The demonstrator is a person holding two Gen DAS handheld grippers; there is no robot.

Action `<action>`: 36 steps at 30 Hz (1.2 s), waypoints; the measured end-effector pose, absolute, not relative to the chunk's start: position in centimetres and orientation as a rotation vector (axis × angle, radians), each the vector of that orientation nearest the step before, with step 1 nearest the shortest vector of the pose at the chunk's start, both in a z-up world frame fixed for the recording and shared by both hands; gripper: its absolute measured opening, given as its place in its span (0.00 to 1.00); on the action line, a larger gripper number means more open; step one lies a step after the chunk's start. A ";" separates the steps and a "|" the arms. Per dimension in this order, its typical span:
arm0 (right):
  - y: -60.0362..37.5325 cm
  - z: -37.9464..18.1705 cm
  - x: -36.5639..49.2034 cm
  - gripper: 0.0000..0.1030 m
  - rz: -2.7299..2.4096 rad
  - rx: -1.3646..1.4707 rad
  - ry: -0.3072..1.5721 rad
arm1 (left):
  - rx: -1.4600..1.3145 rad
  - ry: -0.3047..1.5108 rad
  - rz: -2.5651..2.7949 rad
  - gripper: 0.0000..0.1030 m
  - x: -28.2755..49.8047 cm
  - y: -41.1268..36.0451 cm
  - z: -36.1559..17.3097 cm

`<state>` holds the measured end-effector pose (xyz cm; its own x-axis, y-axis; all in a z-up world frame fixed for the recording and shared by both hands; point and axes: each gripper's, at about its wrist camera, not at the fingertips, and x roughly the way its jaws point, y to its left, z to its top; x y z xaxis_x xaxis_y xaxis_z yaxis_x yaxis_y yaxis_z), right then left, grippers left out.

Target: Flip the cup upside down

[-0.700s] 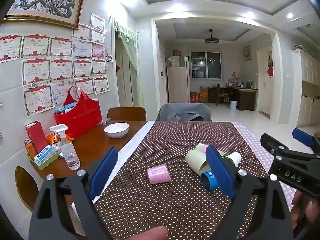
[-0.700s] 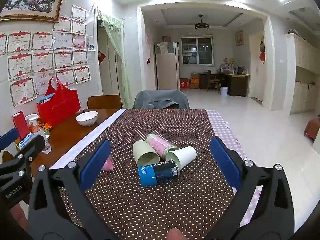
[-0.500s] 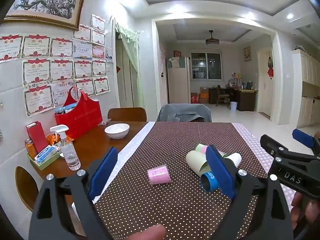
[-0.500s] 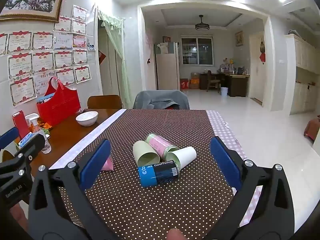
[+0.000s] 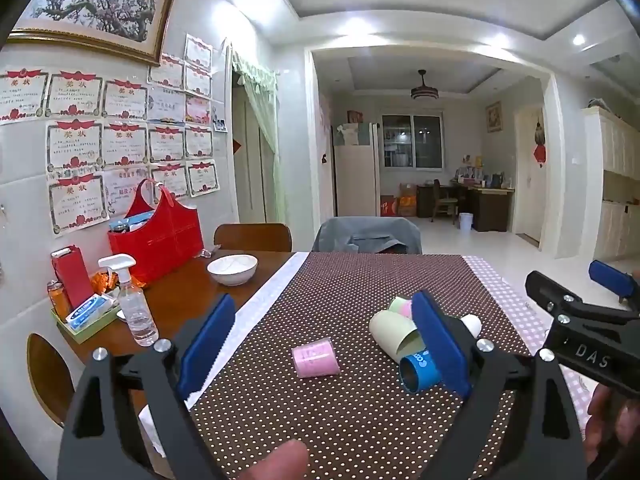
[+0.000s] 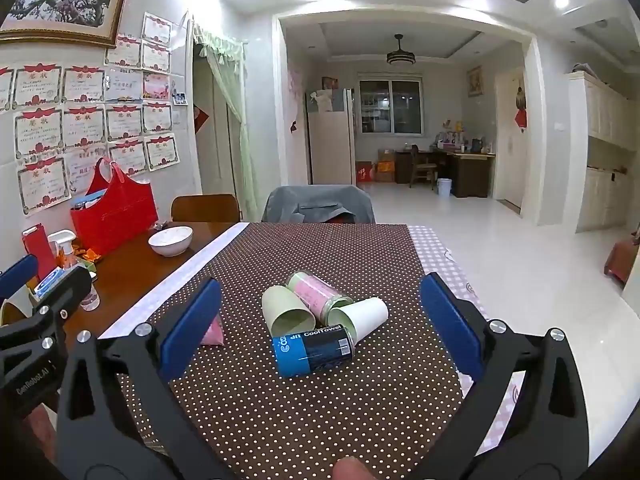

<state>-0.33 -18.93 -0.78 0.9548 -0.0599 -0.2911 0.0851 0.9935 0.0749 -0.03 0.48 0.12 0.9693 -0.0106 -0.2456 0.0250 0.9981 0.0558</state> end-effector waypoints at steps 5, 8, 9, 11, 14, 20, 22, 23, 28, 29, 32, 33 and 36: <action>-18.6 -0.5 -0.6 0.94 -0.083 0.081 0.278 | 0.054 0.247 -0.025 0.86 -0.1 0.4 0.0; -18.7 -0.5 -0.8 0.94 -0.088 0.081 0.273 | 0.046 0.251 -0.040 0.86 -0.1 0.5 -0.1; -18.7 -0.4 -0.7 0.94 -0.090 0.080 0.273 | 0.045 0.253 -0.045 0.86 -0.1 0.5 -0.1; -18.8 -0.5 -0.8 0.94 -0.092 0.081 0.273 | 0.049 0.254 -0.045 0.86 -0.1 0.4 -0.3; -18.9 -0.5 -0.8 0.94 -0.094 0.082 0.271 | 0.054 0.253 -0.047 0.86 -0.3 0.2 -0.2; -18.9 -0.5 -0.8 0.94 -0.095 0.080 0.270 | 0.051 0.254 -0.047 0.86 -0.4 0.1 -0.1; -18.9 -0.5 -0.8 0.94 -0.092 0.082 0.272 | 0.051 0.254 -0.047 0.86 -0.5 0.0 -0.1; -18.9 -0.5 -0.8 0.94 -0.093 0.082 0.272 | 0.051 0.254 -0.048 0.86 -0.5 0.0 -0.1; -19.0 -0.4 -0.9 0.94 -0.096 0.081 0.267 | 0.049 0.259 -0.053 0.86 -0.5 0.0 0.0; -19.0 -0.3 -0.9 0.94 -0.097 0.079 0.266 | 0.048 0.260 -0.052 0.86 -0.5 0.0 0.1; -19.1 -0.3 -1.1 0.94 -0.099 0.078 0.262 | 0.047 0.260 -0.052 0.86 -0.5 -0.1 0.0; -19.1 -0.2 -1.2 0.94 -0.098 0.079 0.262 | 0.048 0.261 -0.053 0.86 -0.5 -0.1 0.0; -19.1 -0.2 -1.1 0.94 -0.100 0.078 0.263 | 0.046 0.261 -0.054 0.86 -0.5 -0.2 0.0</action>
